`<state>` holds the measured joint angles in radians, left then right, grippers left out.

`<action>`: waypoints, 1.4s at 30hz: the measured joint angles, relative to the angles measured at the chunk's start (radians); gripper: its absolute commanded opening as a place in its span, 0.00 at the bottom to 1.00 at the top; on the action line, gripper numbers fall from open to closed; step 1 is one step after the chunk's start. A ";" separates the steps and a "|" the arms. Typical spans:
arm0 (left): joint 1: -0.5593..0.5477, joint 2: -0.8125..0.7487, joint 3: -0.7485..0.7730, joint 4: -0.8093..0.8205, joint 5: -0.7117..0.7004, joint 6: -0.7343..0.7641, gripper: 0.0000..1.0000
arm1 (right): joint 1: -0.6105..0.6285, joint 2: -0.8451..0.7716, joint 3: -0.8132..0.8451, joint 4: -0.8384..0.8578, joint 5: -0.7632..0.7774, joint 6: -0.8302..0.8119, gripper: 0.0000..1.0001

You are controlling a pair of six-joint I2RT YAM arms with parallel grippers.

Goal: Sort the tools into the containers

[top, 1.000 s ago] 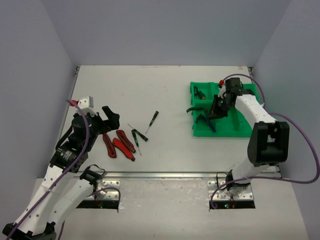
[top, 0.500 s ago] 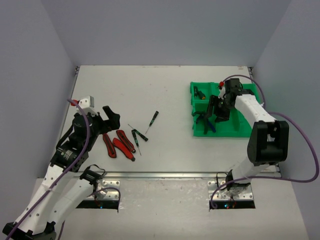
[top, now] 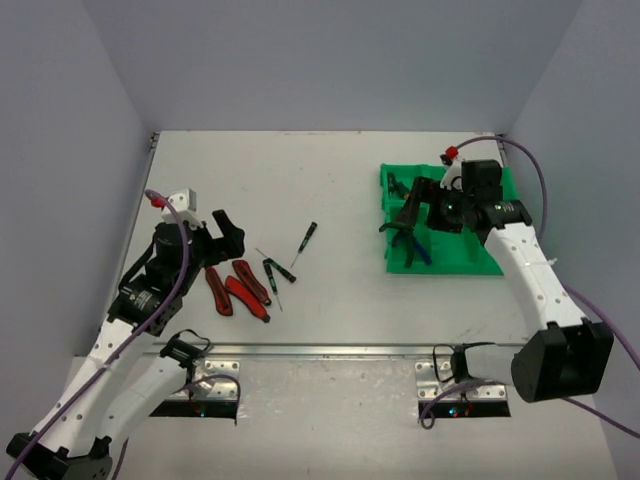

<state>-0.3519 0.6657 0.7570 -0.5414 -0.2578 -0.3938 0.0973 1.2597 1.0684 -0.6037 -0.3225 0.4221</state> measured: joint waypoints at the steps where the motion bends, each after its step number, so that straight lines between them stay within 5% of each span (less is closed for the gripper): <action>1: 0.000 0.017 0.000 0.001 0.006 0.001 1.00 | 0.038 -0.023 -0.001 0.005 0.006 0.001 0.99; 5: 0.000 0.130 0.003 -0.003 0.052 0.007 1.00 | 0.163 -0.073 -0.047 0.045 0.014 0.001 0.99; 13: -0.098 0.477 0.103 -0.025 0.141 -0.049 1.00 | 0.180 -0.210 -0.265 0.035 0.010 0.007 0.99; 18: -0.203 0.801 0.343 0.039 0.115 -0.065 0.99 | 0.180 -0.327 -0.316 0.053 -0.014 0.019 0.99; 23: -0.232 1.109 0.469 0.120 0.079 0.002 0.78 | 0.180 -0.385 -0.326 0.060 -0.057 0.018 0.99; 27: -0.232 1.240 0.507 0.115 0.058 0.061 0.74 | 0.180 -0.397 -0.345 0.065 -0.078 0.016 0.99; 32: -0.233 1.302 0.546 0.121 0.034 0.110 0.64 | 0.180 -0.403 -0.357 0.069 -0.096 0.015 0.99; 34: -0.233 1.316 0.553 0.133 0.034 0.122 0.45 | 0.180 -0.406 -0.359 0.079 -0.103 0.015 0.99; 42: -0.236 1.349 0.566 0.191 0.062 0.135 0.16 | 0.180 -0.410 -0.367 0.098 -0.097 0.020 0.99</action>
<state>-0.5880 2.0144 1.3228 -0.3507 -0.1957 -0.2584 0.2775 0.8497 0.7013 -0.5056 -0.4191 0.4421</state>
